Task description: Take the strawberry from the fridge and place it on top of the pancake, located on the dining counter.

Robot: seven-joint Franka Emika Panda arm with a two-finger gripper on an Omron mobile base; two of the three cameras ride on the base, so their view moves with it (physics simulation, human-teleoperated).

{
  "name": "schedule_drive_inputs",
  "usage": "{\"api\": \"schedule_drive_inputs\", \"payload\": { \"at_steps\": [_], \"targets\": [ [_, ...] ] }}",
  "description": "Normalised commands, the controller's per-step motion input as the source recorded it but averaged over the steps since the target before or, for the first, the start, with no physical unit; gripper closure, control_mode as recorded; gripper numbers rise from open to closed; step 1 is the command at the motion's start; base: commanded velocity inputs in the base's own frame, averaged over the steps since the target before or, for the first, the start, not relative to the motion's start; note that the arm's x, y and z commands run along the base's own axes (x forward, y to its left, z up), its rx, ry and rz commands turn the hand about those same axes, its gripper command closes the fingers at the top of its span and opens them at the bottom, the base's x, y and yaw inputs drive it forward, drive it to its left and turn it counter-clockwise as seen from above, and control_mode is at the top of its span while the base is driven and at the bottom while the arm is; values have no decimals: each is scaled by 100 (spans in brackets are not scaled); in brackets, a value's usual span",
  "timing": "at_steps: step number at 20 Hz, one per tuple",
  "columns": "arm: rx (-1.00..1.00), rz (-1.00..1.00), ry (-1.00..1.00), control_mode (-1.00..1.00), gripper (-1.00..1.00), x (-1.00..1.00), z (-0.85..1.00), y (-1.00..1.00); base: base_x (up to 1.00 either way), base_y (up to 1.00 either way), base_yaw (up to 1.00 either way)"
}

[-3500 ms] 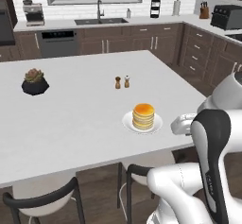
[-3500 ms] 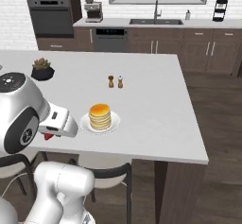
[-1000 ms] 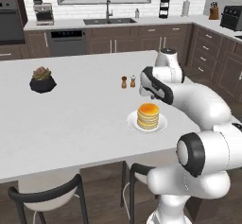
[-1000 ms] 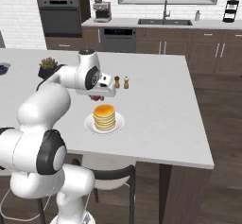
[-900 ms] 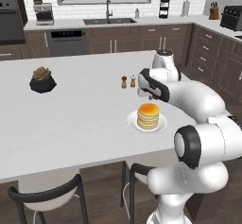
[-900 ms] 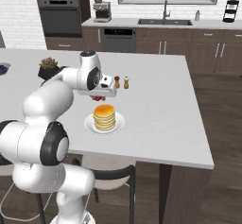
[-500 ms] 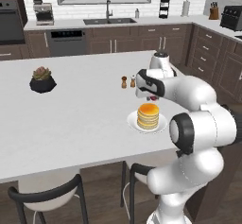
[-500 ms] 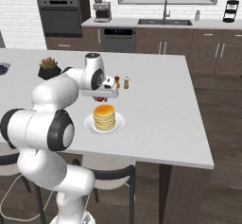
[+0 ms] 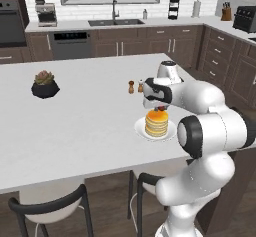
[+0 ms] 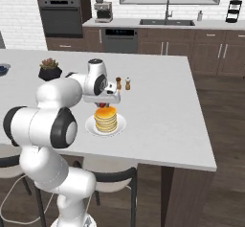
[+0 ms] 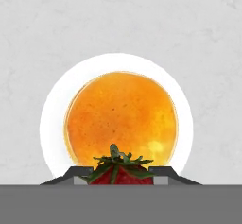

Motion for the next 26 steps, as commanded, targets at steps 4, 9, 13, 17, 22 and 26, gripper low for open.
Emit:
{"api": "schedule_drive_inputs", "payload": {
  "at_steps": [4, 9, 13, 17, 22, 26],
  "targets": [
    [0, 1, 0, -100, 100, 2, -26, 4, 0, 0, 0],
    [0, 1, 0, -100, 100, 0, -24, 1, 0, 0, 0],
    [0, 1, 0, -100, 100, 0, -18, 0, 0, 0, 0],
    [0, 1, 0, -100, 100, 1, -9, 0, 0, 0, 0],
    [0, 0, 0, -100, 100, 3, -1, 0, 0, 0, 0],
    [0, 0, 0, -100, -100, 6, 0, 0, 0, 0, 0]
  ]
}}
